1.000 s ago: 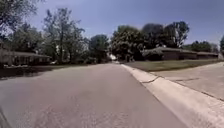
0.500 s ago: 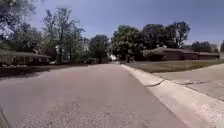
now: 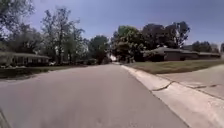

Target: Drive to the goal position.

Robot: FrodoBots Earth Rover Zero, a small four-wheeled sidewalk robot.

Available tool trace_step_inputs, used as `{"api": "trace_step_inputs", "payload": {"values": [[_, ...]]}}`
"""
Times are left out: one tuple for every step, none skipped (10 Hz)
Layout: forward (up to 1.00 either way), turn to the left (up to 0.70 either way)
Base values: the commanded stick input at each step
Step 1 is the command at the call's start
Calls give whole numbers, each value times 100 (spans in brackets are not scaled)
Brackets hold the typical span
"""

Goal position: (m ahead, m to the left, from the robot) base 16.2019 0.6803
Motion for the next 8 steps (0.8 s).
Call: {"api": "trace_step_inputs", "payload": {"values": [[70, -12], [70, -24], [70, -33], [70, -19], [70, 0], [70, 0], [70, 0], [70, 0]]}}
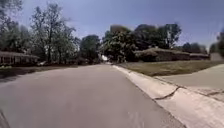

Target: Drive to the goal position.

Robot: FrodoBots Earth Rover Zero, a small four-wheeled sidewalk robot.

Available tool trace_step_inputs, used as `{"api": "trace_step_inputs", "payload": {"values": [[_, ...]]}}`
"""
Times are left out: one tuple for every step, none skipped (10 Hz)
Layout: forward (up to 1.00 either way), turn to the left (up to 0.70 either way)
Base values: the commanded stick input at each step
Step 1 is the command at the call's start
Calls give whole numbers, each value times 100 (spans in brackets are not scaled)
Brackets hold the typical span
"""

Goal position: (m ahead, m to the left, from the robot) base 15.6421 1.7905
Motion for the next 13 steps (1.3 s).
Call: {"api": "trace_step_inputs", "payload": {"values": [[70, 0], [70, 0], [70, 0], [70, 0], [70, 0], [70, 0], [70, 0], [70, 0], [70, 0], [70, 0], [70, 0], [70, 0], [70, 0]]}}
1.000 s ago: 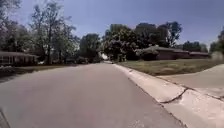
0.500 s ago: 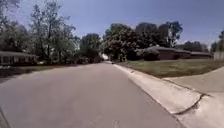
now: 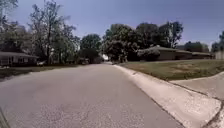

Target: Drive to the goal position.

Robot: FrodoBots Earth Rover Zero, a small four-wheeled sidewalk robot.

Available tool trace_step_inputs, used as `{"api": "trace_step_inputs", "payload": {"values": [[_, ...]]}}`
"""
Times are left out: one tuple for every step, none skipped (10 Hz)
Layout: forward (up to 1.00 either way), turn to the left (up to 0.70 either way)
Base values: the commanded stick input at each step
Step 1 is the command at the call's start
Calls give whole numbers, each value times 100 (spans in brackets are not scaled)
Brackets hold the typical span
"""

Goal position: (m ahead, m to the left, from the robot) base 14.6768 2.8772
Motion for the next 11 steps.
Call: {"api": "trace_step_inputs", "payload": {"values": [[70, 0], [70, 0], [70, 0], [70, 0], [70, 0], [70, 0], [70, 0], [70, 0], [70, 0], [70, 0], [70, 0]]}}
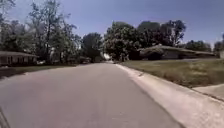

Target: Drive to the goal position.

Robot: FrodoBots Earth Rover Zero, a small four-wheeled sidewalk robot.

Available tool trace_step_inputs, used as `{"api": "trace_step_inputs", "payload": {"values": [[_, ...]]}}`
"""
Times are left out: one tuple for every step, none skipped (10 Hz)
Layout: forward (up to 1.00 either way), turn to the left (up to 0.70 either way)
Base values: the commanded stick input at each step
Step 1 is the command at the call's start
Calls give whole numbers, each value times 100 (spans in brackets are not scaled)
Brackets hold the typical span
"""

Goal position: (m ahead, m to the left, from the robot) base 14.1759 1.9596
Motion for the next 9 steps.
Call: {"api": "trace_step_inputs", "payload": {"values": [[70, 0], [70, 0], [70, 0], [70, 0], [70, 0], [70, 0], [70, 0], [70, 0], [70, 0]]}}
